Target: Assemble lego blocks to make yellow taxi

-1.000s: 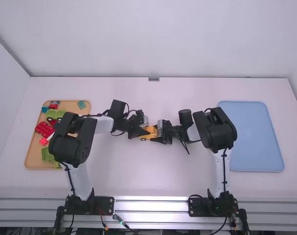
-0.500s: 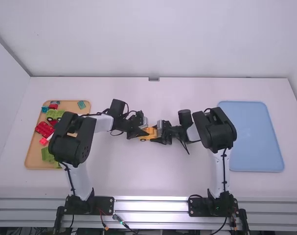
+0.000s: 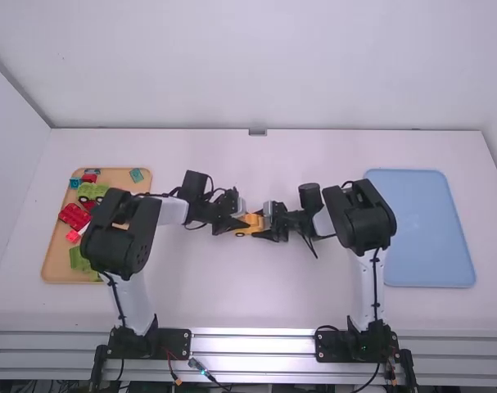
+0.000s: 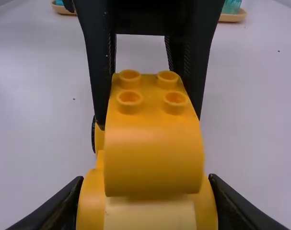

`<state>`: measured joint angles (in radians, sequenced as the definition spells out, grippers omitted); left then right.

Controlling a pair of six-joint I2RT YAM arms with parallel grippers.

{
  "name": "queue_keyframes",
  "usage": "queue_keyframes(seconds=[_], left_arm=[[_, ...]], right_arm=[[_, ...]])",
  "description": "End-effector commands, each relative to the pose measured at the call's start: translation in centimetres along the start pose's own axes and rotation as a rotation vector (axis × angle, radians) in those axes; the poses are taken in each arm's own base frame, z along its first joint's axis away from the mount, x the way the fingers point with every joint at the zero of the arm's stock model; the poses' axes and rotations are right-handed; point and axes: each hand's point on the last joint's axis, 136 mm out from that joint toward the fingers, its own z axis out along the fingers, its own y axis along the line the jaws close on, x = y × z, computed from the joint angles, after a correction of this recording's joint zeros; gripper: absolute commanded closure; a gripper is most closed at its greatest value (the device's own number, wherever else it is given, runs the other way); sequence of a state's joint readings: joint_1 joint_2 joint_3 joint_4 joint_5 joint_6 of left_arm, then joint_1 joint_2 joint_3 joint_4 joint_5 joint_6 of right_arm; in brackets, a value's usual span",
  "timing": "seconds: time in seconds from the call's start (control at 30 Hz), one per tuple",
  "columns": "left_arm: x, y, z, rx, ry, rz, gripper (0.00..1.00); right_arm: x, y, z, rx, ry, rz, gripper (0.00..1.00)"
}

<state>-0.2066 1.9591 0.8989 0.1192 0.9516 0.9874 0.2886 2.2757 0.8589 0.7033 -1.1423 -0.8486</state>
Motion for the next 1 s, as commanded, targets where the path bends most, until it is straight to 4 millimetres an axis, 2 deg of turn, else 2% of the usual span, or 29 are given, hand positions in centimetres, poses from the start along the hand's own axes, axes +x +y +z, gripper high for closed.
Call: queue_keyframes(seconds=[0.0, 0.17, 0.33, 0.53, 0.87, 0.93, 0.97], left_arm=[[4.0, -2.7, 1.1, 0.024, 0.102, -0.097, 0.98], [4.4, -2.9, 1.3, 0.000, 0.105, -0.116, 0.98], [5.6, -2.3, 1.7, -0.039, 0.225, -0.144, 0.98], [5.3, -2.6, 2.7, -0.024, 0.287, -0.123, 0.98], [5.5, -2.5, 2.7, -0.031, 0.296, -0.114, 0.98], [5.5, -2.3, 2.5, -0.035, 0.294, -0.117, 0.92], [5.4, -2.4, 2.5, -0.030, 0.284, -0.119, 0.83]], right_arm=[[1.3, -0.1, 0.1, 0.021, 0.039, 0.031, 0.61], [1.3, -0.1, 0.1, 0.021, 0.039, 0.031, 0.61], [1.3, -0.1, 0.1, 0.021, 0.039, 0.032, 0.62], [1.3, 0.0, 0.3, 0.017, 0.039, 0.029, 0.61], [1.4, -0.1, 0.1, 0.021, 0.040, 0.034, 0.61], [1.4, -0.1, 0.1, 0.020, 0.040, 0.035, 0.62], [1.4, -0.1, 0.1, 0.020, 0.040, 0.035, 0.61]])
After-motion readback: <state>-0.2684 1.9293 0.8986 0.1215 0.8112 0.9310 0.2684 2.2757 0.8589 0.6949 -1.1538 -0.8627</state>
